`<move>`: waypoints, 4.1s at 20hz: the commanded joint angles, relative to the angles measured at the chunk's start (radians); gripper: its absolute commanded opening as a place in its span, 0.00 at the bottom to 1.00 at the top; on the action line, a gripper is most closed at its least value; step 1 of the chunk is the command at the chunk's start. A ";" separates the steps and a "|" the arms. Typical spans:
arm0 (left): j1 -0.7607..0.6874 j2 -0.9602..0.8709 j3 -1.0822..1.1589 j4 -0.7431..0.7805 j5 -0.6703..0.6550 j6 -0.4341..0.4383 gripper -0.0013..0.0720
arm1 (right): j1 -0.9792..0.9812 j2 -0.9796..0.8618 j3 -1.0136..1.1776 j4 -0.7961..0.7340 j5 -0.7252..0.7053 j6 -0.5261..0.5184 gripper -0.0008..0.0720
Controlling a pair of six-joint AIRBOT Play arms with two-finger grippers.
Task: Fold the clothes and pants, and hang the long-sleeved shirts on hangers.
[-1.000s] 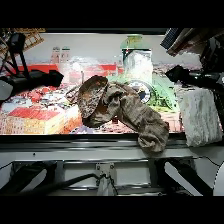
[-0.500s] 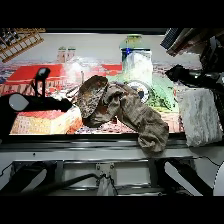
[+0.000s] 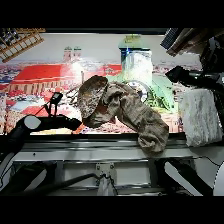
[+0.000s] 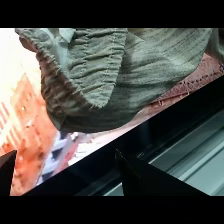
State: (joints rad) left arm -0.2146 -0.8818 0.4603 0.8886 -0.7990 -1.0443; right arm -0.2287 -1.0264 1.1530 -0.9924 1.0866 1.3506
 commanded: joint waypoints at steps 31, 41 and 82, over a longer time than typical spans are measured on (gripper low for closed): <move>0.602 0.223 0.316 -0.027 0.586 -0.026 0.03 | 0.110 0.218 -0.470 0.046 0.245 0.000 0.79; 0.603 0.160 0.315 -0.026 0.623 -0.026 0.03 | 0.290 0.262 -0.651 -0.057 0.272 0.214 0.70; 0.602 0.417 0.430 -0.026 0.708 -0.026 0.03 | 0.231 0.458 0.016 -0.798 0.016 0.466 0.04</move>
State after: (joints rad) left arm 0.3874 -0.5327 0.8886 0.8612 -0.0887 -1.0702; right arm 0.0414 -0.5762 1.1198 -1.7962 1.0954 1.8400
